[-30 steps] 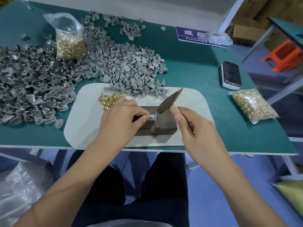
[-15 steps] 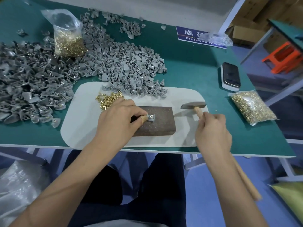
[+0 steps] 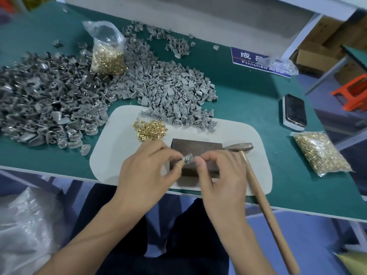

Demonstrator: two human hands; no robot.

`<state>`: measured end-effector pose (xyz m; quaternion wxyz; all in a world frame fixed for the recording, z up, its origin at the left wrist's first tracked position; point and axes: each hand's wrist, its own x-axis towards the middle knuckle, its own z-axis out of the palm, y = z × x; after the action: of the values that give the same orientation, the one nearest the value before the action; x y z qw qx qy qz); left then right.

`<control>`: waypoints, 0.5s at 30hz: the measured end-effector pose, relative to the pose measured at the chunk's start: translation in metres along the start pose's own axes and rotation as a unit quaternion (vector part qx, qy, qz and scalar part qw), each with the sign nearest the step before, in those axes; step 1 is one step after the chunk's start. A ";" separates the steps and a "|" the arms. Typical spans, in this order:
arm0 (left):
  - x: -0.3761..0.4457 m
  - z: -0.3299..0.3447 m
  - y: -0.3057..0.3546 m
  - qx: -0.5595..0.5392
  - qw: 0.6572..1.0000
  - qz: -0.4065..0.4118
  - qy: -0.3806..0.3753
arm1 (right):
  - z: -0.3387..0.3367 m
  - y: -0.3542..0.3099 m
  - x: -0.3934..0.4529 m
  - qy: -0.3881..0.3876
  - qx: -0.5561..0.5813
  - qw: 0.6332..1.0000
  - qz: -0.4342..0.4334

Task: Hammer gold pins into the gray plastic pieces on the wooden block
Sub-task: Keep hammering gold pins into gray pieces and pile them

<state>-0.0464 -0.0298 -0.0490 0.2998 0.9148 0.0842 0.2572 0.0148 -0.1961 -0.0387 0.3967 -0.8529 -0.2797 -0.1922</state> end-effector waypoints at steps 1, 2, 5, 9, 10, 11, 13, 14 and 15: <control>-0.005 -0.005 -0.006 -0.005 1.000 -0.006 0.011 | 0.007 -0.005 0.001 -0.013 0.005 1.000 -0.009; -0.010 -0.010 -0.011 -0.008 1.000 -0.016 0.020 | 0.014 -0.010 0.003 -0.027 0.004 0.999 -0.021; -0.022 -0.024 -0.027 0.003 0.997 -0.061 0.049 | 0.037 -0.024 0.008 -0.089 -0.002 0.994 -0.057; -0.037 -0.042 -0.054 0.030 0.992 -0.099 0.079 | 0.077 -0.042 0.010 -0.152 -0.033 0.979 -0.133; -0.042 -0.049 -0.062 0.039 0.990 -0.109 0.077 | 0.088 -0.047 0.009 -0.156 -0.026 0.976 -0.149; -0.048 -0.056 -0.071 0.053 0.988 -0.124 0.076 | 0.100 -0.052 0.008 -0.159 -0.015 0.974 -0.160; -0.056 -0.069 -0.087 0.081 0.979 -0.169 0.080 | 0.123 -0.064 0.004 -0.173 0.002 0.970 -0.172; -0.058 -0.074 -0.094 0.089 0.974 -0.193 0.084 | 0.133 -0.070 0.002 -0.184 0.009 0.967 -0.176; -0.060 -0.077 -0.101 0.096 0.969 -0.211 0.086 | 0.143 -0.075 0.000 -0.196 0.016 0.964 -0.179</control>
<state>-0.1381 0.0721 -0.0810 0.2498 0.8753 0.3247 0.2569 -0.0175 -0.0442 -0.0831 0.3066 -0.8038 -0.5028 -0.0844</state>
